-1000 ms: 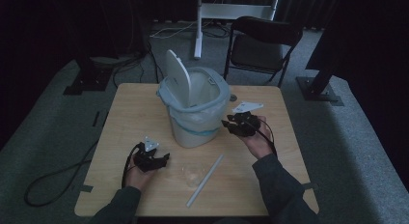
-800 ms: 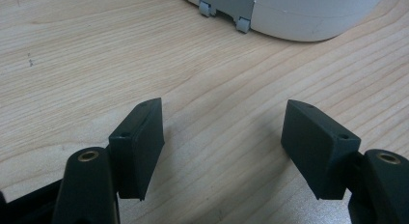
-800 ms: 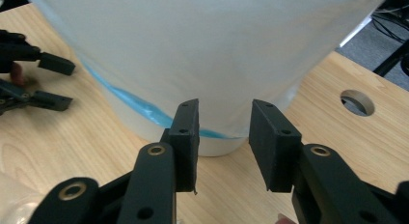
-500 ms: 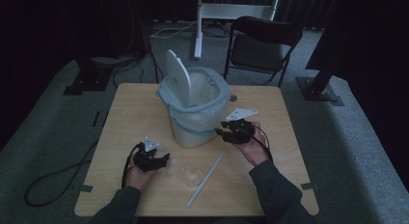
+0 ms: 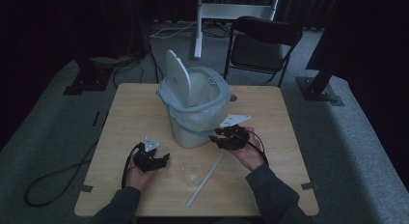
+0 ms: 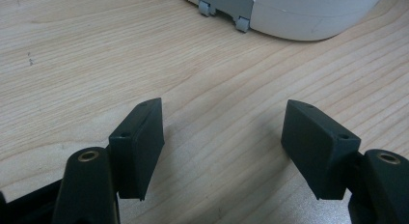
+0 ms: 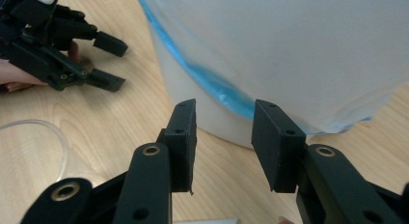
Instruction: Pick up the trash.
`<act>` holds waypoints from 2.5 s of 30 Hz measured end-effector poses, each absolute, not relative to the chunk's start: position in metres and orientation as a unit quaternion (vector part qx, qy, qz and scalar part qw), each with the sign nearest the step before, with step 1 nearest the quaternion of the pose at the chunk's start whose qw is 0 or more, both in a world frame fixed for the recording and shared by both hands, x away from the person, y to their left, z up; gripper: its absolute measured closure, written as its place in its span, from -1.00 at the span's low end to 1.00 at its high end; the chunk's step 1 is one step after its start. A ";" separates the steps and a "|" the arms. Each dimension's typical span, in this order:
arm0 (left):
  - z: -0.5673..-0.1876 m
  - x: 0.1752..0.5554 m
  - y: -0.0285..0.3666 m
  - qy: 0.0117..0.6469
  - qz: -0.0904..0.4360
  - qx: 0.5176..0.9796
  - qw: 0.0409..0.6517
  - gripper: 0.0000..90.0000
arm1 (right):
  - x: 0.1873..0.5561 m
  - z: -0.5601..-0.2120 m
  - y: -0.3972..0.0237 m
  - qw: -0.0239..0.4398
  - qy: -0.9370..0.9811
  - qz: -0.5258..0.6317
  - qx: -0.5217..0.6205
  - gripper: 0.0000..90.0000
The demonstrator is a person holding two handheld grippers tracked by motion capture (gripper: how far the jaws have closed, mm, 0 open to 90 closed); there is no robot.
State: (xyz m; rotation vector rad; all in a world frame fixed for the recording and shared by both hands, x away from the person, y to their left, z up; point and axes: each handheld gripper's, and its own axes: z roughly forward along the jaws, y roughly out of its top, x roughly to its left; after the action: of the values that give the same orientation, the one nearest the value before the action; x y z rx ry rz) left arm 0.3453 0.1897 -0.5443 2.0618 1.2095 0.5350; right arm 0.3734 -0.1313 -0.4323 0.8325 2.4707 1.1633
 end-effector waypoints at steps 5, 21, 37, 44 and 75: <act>-0.544 0.345 0.190 0.465 0.206 0.792 0.339 -0.29 | 0.369 -0.435 -0.126 0.132 0.862 0.401 0.282 0.34; -0.544 0.345 0.190 0.464 0.205 0.793 0.338 -0.29 | 0.352 -0.457 -0.127 0.111 0.868 0.391 0.285 0.29; -0.544 0.345 0.190 0.465 0.205 0.792 0.339 -0.29 | 0.343 -0.480 -0.131 0.119 0.874 0.356 0.308 0.10; -0.544 0.345 0.190 0.464 0.205 0.792 0.339 -0.29 | 0.340 -0.491 -0.132 0.116 0.875 0.343 0.322 -0.02; -0.544 0.345 0.190 0.464 0.205 0.793 0.338 -0.30 | 0.327 -0.520 -0.116 0.118 0.901 0.302 0.288 -0.17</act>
State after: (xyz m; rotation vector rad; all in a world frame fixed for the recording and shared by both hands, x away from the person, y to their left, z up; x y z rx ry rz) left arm 0.3453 0.1895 -0.5442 2.0644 1.2085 0.5346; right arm 0.3268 -0.1165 -0.5199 0.8429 2.6350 0.8834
